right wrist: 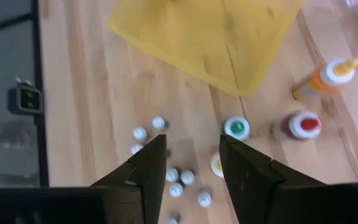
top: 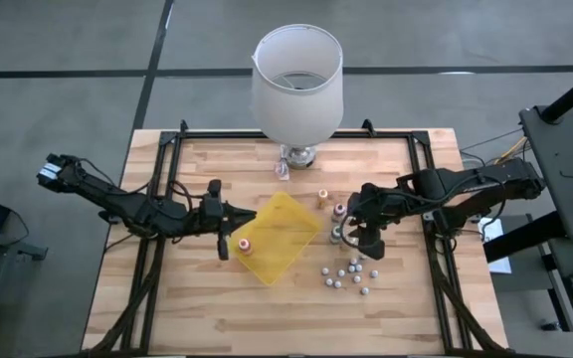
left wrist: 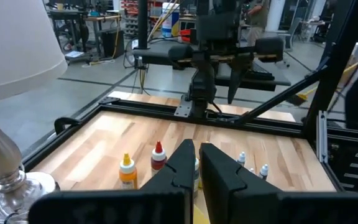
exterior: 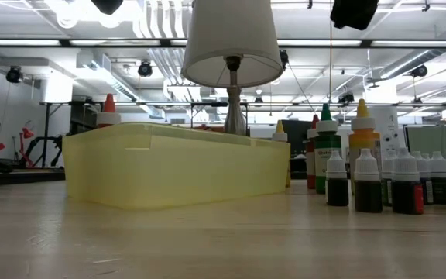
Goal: Pick & Place food coloring
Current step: Put the bottom large yellow food coloring bottle into the yellow bin
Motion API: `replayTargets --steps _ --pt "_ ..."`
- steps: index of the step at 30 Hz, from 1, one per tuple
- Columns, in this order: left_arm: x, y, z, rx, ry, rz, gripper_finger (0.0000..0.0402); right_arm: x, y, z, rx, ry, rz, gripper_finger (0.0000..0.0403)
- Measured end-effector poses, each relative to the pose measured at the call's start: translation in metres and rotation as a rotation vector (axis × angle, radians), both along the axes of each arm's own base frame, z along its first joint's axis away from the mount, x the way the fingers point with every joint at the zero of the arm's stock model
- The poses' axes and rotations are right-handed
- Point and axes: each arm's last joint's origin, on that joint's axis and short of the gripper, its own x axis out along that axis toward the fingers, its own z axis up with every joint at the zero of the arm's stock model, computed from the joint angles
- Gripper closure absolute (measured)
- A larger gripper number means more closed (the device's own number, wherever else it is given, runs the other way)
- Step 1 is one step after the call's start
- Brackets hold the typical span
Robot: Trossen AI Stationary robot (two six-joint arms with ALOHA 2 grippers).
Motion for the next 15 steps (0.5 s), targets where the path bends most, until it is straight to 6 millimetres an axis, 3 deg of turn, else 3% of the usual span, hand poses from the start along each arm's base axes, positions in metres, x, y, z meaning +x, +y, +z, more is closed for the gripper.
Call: replayTargets --steps 6,15 --pt "0.000 0.000 -0.003 -0.002 0.006 0.000 0.0401 -0.002 -0.007 -0.011 -0.034 0.136 -0.027 0.0241" --pt "0.000 0.000 -0.003 -0.029 0.003 0.002 0.0401 0.010 -0.014 -0.025 -0.094 0.201 0.005 0.0189"
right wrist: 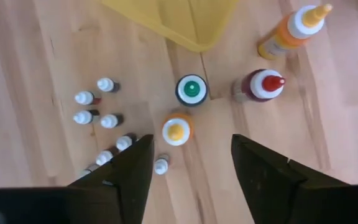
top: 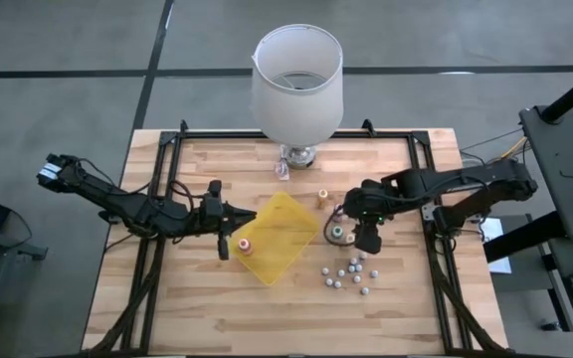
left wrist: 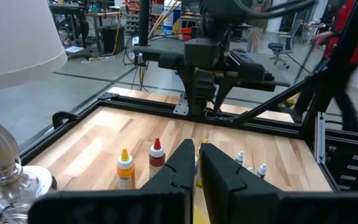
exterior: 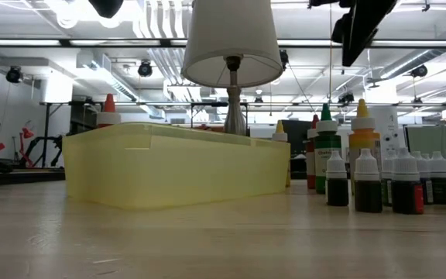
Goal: Pick & Place food coloring
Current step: Put the bottom large yellow food coloring bottle into the yellow bin
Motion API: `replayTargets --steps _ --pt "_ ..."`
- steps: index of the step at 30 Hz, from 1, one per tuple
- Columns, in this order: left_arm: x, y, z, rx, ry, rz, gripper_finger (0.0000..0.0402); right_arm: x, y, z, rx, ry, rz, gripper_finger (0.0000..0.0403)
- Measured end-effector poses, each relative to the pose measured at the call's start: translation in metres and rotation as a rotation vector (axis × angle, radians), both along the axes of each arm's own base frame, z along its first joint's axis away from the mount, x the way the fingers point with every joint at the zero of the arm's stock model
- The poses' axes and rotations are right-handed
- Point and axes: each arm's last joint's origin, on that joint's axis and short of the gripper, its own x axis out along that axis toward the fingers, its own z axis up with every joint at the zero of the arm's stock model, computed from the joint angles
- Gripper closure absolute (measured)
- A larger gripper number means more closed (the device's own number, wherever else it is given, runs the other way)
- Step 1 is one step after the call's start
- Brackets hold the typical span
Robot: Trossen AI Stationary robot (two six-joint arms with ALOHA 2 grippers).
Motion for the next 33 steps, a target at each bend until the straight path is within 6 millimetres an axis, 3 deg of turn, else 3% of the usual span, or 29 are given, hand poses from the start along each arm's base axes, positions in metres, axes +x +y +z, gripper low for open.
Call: replayTargets --steps 6,19,33 --pt "0.000 0.000 0.000 0.003 0.001 -0.001 0.0401 0.008 0.001 -0.012 -0.024 0.049 0.058 0.0166" --pt "0.000 0.000 -0.001 0.007 0.006 -0.001 0.0401 0.018 0.004 -0.065 -0.009 0.116 0.109 0.0165" --pt "0.000 0.001 -0.001 0.009 0.005 0.020 0.0401 0.015 0.005 -0.087 0.051 0.104 0.094 0.0168"
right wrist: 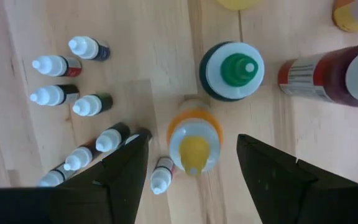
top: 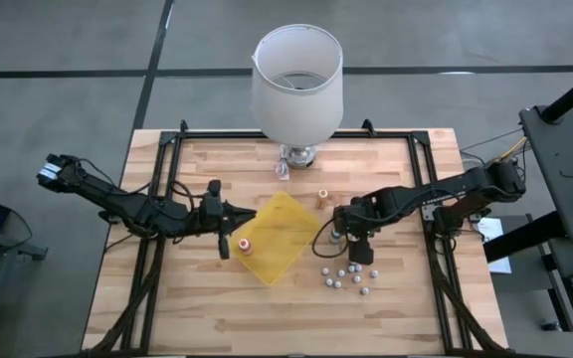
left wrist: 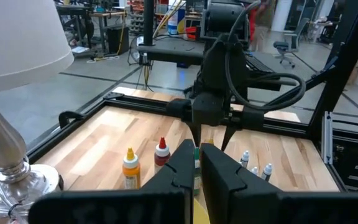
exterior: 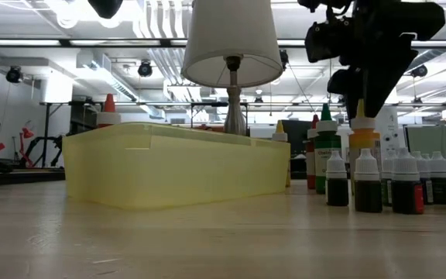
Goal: Pick & Place food coloring
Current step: Put the bottom large yellow food coloring bottle into the yellow bin
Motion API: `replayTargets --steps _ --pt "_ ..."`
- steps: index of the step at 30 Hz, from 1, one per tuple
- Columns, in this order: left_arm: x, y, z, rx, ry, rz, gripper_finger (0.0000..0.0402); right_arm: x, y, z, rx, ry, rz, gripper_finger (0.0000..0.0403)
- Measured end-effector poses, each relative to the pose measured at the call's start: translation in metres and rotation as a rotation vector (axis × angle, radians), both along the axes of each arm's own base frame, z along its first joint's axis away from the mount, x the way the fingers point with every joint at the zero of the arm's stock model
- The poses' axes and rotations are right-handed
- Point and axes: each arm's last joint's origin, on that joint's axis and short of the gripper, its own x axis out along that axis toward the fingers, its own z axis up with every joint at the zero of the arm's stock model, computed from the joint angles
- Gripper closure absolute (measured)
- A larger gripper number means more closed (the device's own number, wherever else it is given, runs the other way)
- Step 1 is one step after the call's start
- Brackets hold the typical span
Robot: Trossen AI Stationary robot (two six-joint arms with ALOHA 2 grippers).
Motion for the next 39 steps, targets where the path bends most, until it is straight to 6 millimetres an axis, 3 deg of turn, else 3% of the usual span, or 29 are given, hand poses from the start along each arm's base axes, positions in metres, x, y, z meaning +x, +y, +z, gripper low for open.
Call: replayTargets --steps 14,31,39 --pt "0.0001 0.0004 0.0000 0.000 -0.001 0.004 0.0401 -0.0031 -0.0006 -0.0096 -0.002 0.014 -0.031 0.0174" --pt "0.0001 0.0004 -0.0002 0.000 0.000 0.004 0.0401 -0.0015 -0.0005 -0.0096 0.002 -0.004 -0.039 0.0292" --pt "0.0001 0.0004 -0.0001 0.000 0.000 0.004 0.0401 -0.0023 -0.0005 -0.0094 0.005 0.003 -0.052 0.0296"
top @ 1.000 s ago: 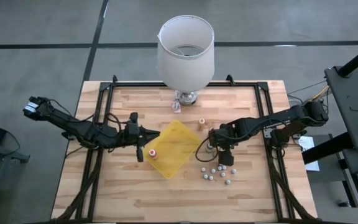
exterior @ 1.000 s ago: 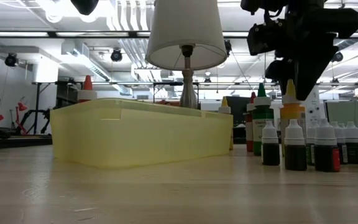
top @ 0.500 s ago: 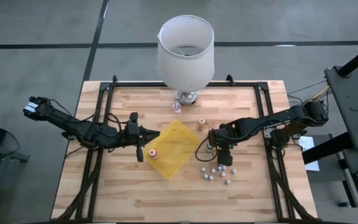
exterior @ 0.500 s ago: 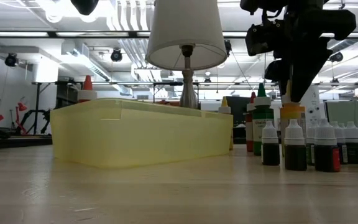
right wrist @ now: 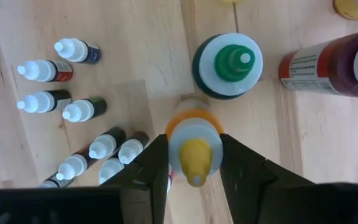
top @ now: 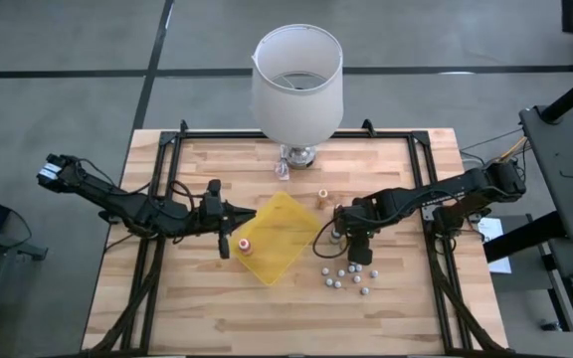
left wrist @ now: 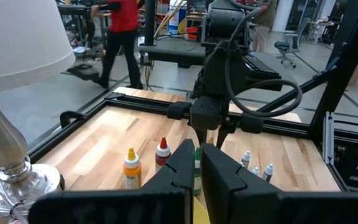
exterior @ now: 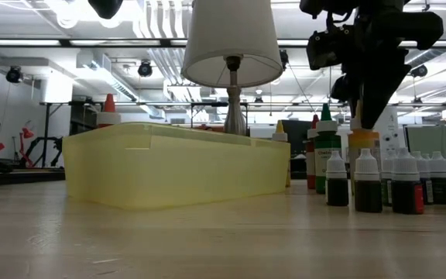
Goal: Pick & Place food coloring
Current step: Put the bottom large yellow food coloring bottle into the yellow bin
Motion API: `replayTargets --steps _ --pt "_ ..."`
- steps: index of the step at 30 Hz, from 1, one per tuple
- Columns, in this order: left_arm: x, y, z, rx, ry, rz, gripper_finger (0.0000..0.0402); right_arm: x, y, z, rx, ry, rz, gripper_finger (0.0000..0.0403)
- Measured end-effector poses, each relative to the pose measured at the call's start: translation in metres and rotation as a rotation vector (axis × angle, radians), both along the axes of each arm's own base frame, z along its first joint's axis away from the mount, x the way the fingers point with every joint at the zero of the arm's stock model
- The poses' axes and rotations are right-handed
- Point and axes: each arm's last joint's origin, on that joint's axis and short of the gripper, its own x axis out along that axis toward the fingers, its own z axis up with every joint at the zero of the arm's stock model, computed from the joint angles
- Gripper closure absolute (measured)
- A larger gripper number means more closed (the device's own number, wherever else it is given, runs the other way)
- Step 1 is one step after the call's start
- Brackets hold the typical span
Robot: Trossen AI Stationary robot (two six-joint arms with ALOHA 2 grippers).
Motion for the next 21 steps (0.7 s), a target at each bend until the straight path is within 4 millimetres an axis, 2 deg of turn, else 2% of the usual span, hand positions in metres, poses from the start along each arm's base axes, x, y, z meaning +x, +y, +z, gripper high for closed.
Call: replayTargets --steps 4,6,16,21 --pt "0.000 0.000 0.000 0.000 0.000 0.000 0.0401 -0.003 0.001 0.004 0.039 0.012 -0.015 0.0296" --pt "0.000 0.000 0.000 0.000 -0.001 0.000 0.0401 -0.004 0.001 0.012 0.043 0.008 -0.021 0.0296" --pt "0.000 0.000 0.000 0.000 0.000 0.000 0.0401 -0.003 0.001 0.080 0.045 -0.035 -0.020 0.0296" --pt "0.000 0.000 0.000 0.000 0.000 0.000 0.0401 0.002 0.001 0.112 0.054 -0.137 -0.016 0.0296"
